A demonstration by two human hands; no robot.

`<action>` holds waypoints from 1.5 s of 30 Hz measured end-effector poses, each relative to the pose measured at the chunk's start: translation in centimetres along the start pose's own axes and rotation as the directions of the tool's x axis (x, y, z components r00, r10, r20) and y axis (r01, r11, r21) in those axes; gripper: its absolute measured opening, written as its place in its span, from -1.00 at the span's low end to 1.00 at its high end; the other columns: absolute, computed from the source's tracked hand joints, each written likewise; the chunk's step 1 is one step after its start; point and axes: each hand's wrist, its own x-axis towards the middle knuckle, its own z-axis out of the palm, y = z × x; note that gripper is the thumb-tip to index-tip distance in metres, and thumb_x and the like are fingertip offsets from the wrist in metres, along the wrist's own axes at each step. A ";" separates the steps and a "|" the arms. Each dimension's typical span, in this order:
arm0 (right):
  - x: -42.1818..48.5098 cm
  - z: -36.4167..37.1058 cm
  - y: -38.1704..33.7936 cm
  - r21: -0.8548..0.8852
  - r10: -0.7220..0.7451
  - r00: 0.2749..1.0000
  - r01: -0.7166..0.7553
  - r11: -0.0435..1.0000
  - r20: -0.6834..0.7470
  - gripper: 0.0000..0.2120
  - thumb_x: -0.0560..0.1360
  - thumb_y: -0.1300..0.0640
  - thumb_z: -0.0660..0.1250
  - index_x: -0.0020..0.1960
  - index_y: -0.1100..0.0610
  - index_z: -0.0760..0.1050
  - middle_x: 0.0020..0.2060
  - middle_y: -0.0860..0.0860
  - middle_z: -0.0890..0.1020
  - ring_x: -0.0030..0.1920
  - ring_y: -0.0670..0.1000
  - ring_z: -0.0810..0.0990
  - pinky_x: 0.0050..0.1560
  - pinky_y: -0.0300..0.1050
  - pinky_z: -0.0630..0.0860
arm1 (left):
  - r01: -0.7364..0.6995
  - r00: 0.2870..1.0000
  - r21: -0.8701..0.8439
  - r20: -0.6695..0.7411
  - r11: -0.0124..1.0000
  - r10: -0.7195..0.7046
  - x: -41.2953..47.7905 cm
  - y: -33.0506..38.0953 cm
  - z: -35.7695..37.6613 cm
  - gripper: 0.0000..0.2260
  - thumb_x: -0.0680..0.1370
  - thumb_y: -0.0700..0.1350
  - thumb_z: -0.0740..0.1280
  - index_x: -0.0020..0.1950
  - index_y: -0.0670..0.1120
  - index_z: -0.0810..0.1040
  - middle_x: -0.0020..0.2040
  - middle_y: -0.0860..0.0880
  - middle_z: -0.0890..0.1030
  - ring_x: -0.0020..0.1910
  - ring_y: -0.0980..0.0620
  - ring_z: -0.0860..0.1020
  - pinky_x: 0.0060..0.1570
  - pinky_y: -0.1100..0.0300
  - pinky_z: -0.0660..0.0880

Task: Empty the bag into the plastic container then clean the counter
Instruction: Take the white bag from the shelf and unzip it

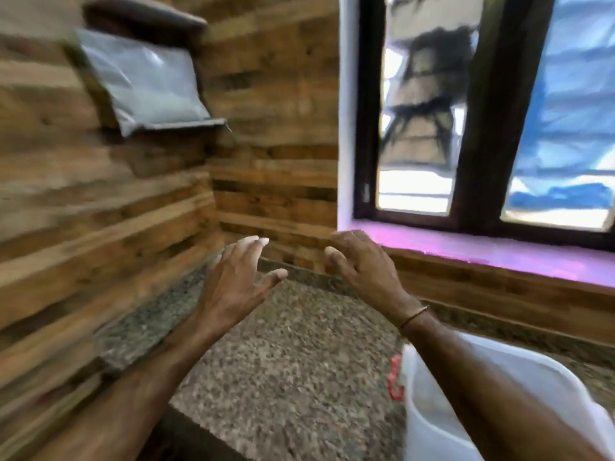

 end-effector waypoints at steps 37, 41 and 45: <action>70.0 23.6 -23.4 -0.232 -0.383 0.923 0.380 0.896 0.034 -0.52 0.63 -0.02 0.34 0.50 0.10 0.39 0.35 0.12 0.54 0.28 0.11 0.56 0.33 0.01 0.50 | 0.108 0.902 0.641 -0.384 0.760 0.196 54.2 -37.1 -25.1 -0.38 0.55 0.33 0.29 0.45 -0.05 0.42 0.34 -0.07 0.56 0.31 -0.10 0.52 0.19 -0.06 0.46; 75.6 27.8 -25.4 -0.271 -0.384 0.921 0.386 0.882 0.062 -0.51 0.64 0.09 0.34 0.54 0.07 0.33 0.41 0.11 0.49 0.38 0.13 0.51 0.37 -0.06 0.43 | 0.080 0.921 0.682 -0.330 0.727 0.208 58.2 -41.6 -24.9 -0.48 0.56 0.30 0.33 0.32 -0.06 0.48 0.15 -0.04 0.61 0.09 -0.04 0.59 -0.10 0.09 0.42; 77.6 28.5 -25.7 -0.272 -0.406 0.909 0.415 0.868 0.092 -0.48 0.65 0.18 0.28 0.58 0.01 0.30 0.40 0.06 0.50 0.30 0.12 0.55 0.23 -0.13 0.52 | 0.063 0.883 0.709 -0.368 0.702 0.292 58.3 -41.3 -24.8 -0.66 0.57 0.20 0.38 0.08 -0.07 0.60 -0.12 0.01 0.58 -0.17 0.04 0.52 -0.19 0.15 0.37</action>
